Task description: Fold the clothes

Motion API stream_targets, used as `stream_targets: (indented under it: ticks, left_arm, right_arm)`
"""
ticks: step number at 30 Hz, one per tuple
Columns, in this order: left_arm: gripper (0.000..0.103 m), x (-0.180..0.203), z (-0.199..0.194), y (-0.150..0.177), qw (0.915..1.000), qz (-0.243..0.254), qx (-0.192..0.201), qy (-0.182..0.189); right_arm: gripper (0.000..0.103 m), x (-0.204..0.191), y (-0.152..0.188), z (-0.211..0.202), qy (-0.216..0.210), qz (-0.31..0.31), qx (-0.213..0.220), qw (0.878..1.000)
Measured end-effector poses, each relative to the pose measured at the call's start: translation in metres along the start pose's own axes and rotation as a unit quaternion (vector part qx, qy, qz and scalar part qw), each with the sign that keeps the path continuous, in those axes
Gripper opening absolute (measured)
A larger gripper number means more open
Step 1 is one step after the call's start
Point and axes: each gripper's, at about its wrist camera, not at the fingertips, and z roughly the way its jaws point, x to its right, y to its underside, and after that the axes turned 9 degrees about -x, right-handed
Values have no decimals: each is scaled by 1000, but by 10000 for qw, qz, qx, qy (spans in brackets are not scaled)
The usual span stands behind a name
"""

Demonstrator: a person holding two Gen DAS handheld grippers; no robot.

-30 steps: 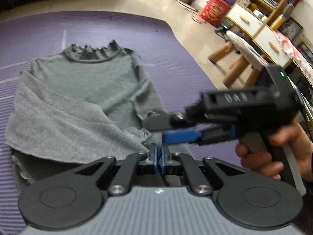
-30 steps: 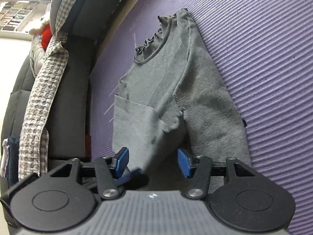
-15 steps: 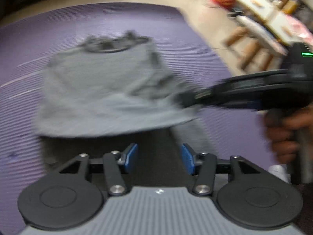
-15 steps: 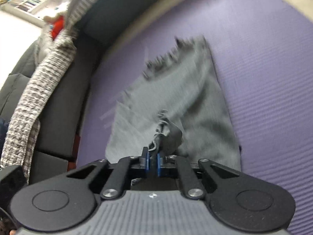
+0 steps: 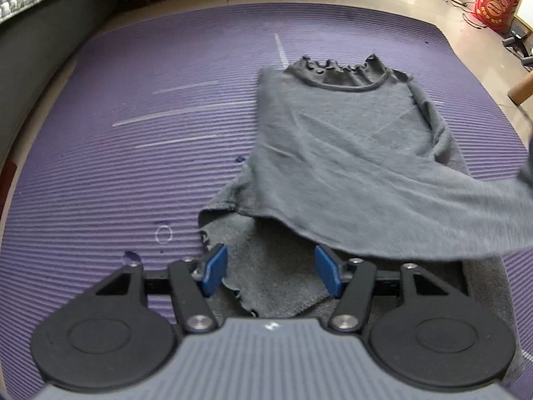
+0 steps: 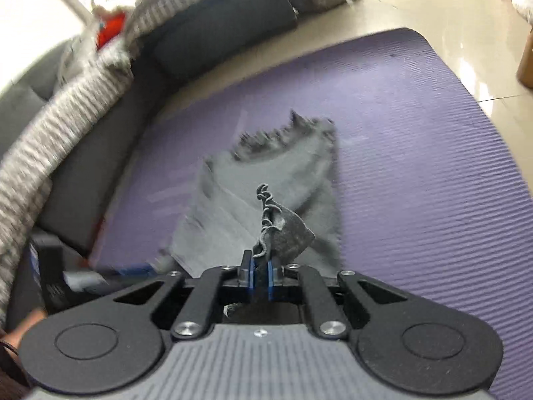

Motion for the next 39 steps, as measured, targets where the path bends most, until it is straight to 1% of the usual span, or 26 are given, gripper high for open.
stream_targets:
  ticks: [4,5,6,10,13,15,17,19,20,21,22,23,24,26,28,31,33,35,37,39]
  left_arm:
    - [61,-5,3,-2,9998,-177,-18,31]
    - [61,-7,1,-1,9995,-297,-15,110]
    - [61,-11,0,-1,9989,-429,-10,197]
    - [61,-23,-6,-5,9963,-803,175,269]
    - [65,-26,-10,-18,9957,-780,492,0]
    - [65,-28,-7,-24,9950,-805,589,-86]
    - [65,-31,1,-29,9942,-880,590,-193]
    - [65,-32,9,-29,9942,-867,543,-318]
    - [65,-33,11,-29,9943,-836,520,-398]
    - [65,-33,13,-29,9950,-736,497,-463]
    - [65,-33,14,-28,9955,-619,511,-495]
    - [65,-34,14,-28,9959,-529,525,-509]
    - [65,-35,15,-29,9965,-436,527,-486]
    - [65,-37,17,-29,9978,-253,504,-350]
    - [64,-40,18,-27,9986,178,459,-187]
    - [64,-43,22,-21,9962,741,442,-124]
    - [63,-49,22,-16,9948,887,501,-14]
    - [62,-52,21,-13,9942,918,557,103]
    - [61,-60,20,-9,9931,925,673,276]
    - [61,-61,20,-9,9919,966,772,302]
  right_arm:
    - [7,13,2,14,-83,318,-317,9990]
    - [7,15,2,16,-97,371,-341,9987]
    - [7,15,0,14,-55,362,-326,9988]
    - [7,11,-6,0,290,159,-249,9991]
    - [7,10,1,-1,452,40,-370,9983]
    - [7,10,7,5,521,-43,-583,9969]
    - [7,9,14,16,565,-111,-853,9947]
    - [11,8,24,37,592,-202,-1370,9886]
    - [15,7,28,42,608,-260,-1532,9860]
    - [24,5,32,47,632,-347,-1702,9828]
    - [29,3,36,52,656,-433,-1871,9792]
    - [34,1,38,53,669,-492,-1930,9777]
    - [36,-3,37,50,691,-612,-1877,9779]
    - [37,-13,26,44,704,-834,-1719,9791]
    - [37,-20,10,42,598,-891,-1536,9823]
    - [38,-34,-25,51,332,-966,-1119,9885]
    - [38,-45,-46,64,248,-1099,-905,9895]
    - [38,-53,-64,78,221,-1192,-748,9898]
    - [38,-68,-89,103,154,-1316,-557,9896]
    - [37,-80,-108,124,101,-1399,-481,9889]
